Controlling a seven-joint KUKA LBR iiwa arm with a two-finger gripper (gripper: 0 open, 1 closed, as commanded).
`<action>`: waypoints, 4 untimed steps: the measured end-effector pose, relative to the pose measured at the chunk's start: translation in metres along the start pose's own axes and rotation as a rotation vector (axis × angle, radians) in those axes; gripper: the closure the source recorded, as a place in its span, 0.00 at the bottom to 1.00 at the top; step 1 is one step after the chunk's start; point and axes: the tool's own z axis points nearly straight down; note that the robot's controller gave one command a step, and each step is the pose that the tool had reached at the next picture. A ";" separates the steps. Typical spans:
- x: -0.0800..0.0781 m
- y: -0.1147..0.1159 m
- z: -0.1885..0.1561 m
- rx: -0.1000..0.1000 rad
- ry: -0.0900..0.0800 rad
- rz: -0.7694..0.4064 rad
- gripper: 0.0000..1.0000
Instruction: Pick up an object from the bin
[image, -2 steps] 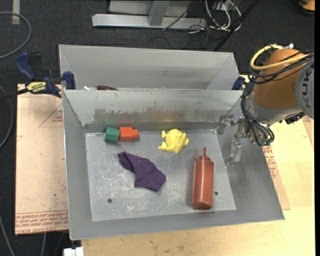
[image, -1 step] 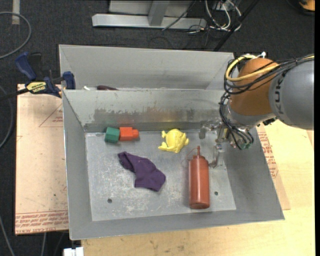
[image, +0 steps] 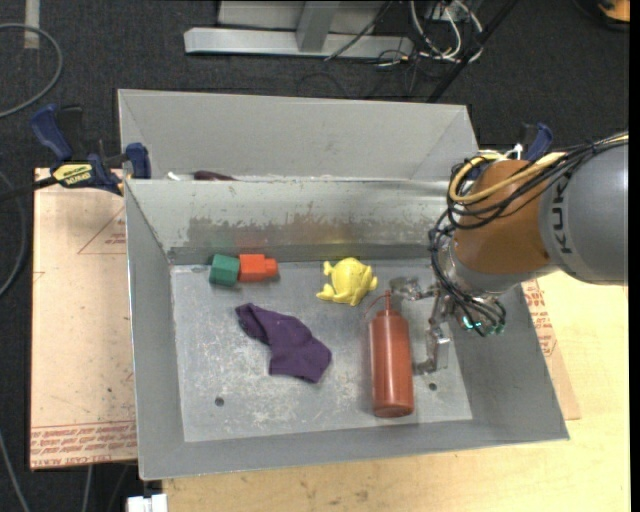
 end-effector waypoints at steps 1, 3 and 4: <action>0.034 0.008 0.006 0.000 0.002 -0.058 0.00; 0.032 0.008 0.006 0.001 -0.001 -0.061 0.00; 0.010 0.013 -0.042 -0.001 0.004 -0.073 0.00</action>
Offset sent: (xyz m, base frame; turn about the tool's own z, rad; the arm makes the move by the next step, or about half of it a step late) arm 0.0000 0.0000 0.0000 0.0000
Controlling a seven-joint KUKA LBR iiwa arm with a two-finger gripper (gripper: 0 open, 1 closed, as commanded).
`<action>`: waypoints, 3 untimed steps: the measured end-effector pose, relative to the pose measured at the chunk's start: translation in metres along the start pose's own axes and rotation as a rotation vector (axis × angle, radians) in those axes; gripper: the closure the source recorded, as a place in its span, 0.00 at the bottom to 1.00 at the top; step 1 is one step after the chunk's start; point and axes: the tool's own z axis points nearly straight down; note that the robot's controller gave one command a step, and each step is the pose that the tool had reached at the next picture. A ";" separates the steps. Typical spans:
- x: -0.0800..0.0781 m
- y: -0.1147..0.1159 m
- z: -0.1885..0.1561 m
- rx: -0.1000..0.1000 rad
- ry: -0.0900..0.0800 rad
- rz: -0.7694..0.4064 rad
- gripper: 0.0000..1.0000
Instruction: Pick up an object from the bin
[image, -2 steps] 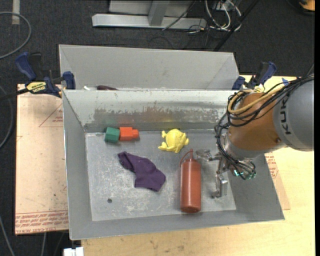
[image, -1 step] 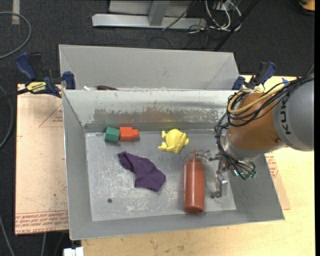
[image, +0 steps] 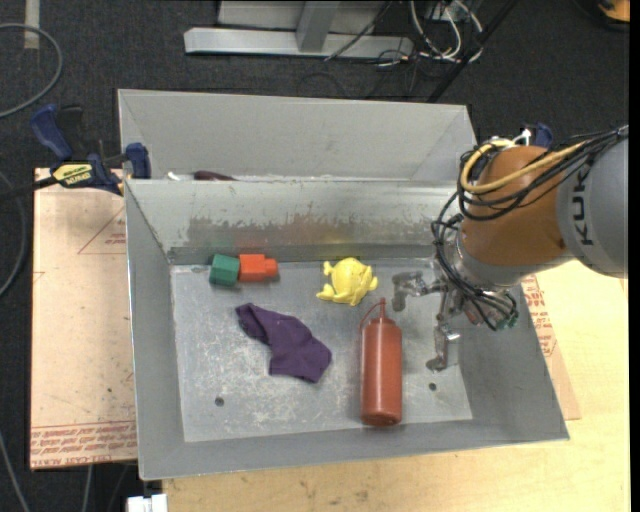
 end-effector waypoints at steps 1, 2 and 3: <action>0.007 0.004 -0.020 0.008 -0.018 -0.011 0.00; -0.005 0.046 0.024 0.005 -0.009 -0.049 0.00; -0.016 0.079 0.048 -0.001 -0.002 -0.082 1.00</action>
Offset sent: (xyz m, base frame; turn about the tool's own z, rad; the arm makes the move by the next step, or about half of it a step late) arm -0.0098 0.0794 -0.0471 -0.0807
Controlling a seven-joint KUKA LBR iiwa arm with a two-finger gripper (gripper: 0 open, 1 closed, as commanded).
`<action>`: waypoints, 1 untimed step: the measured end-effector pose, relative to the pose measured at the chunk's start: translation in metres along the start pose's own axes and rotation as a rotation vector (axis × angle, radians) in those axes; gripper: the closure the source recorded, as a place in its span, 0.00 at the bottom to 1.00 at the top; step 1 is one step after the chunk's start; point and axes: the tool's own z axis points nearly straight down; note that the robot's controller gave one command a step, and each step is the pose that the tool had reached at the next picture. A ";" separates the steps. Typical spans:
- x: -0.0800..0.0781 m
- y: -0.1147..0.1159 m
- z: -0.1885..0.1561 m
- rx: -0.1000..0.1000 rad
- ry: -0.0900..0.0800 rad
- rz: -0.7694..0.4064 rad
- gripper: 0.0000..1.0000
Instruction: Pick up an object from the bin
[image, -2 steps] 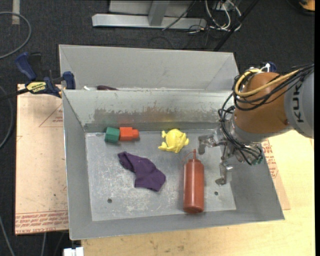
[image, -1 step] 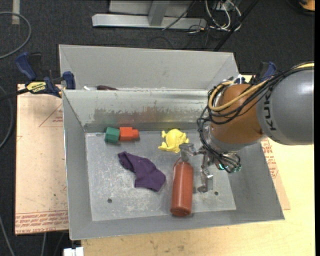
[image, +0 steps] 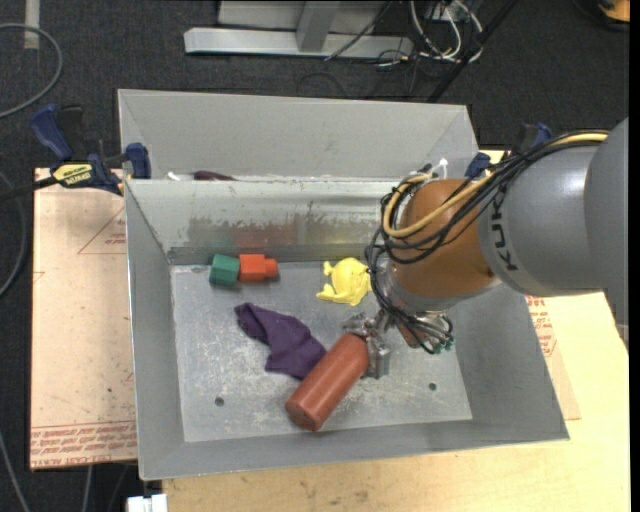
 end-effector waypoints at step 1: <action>0.000 0.000 0.000 0.000 0.000 0.000 1.00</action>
Offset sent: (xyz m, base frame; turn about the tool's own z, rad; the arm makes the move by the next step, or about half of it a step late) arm -0.0074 0.0051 0.1557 -0.1093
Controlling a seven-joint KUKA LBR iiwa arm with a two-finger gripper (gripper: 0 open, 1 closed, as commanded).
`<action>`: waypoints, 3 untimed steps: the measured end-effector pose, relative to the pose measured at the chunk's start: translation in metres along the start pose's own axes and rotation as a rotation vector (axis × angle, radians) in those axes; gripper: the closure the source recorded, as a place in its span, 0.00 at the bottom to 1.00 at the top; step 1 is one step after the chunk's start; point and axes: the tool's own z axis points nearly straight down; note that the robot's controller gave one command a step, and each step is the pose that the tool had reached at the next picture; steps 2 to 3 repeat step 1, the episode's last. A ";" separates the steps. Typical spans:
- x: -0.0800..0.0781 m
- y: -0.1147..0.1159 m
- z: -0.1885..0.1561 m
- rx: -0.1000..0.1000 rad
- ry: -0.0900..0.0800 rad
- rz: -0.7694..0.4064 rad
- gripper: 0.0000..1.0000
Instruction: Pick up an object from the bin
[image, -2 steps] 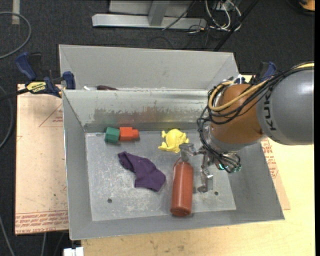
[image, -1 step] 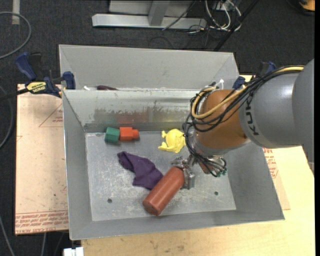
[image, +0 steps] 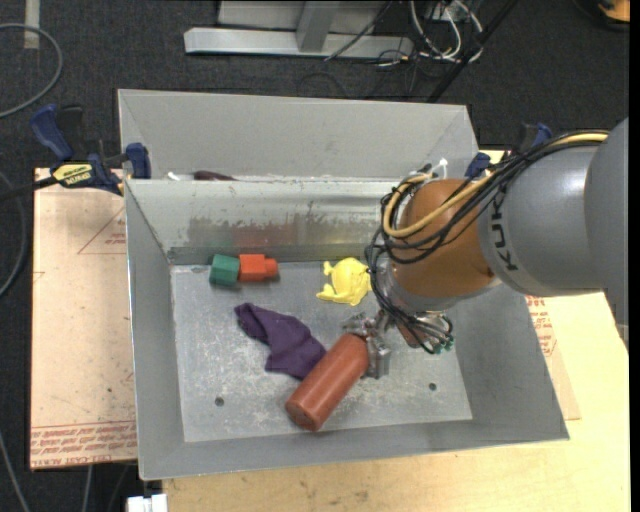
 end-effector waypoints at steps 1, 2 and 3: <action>0.002 0.008 -0.158 0.002 -0.008 -0.108 1.00; 0.002 0.008 -0.158 0.002 -0.008 -0.108 1.00; 0.002 0.008 -0.158 0.002 -0.008 -0.108 1.00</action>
Offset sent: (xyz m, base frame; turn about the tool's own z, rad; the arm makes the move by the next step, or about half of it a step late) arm 0.0000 0.0000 0.0000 0.0000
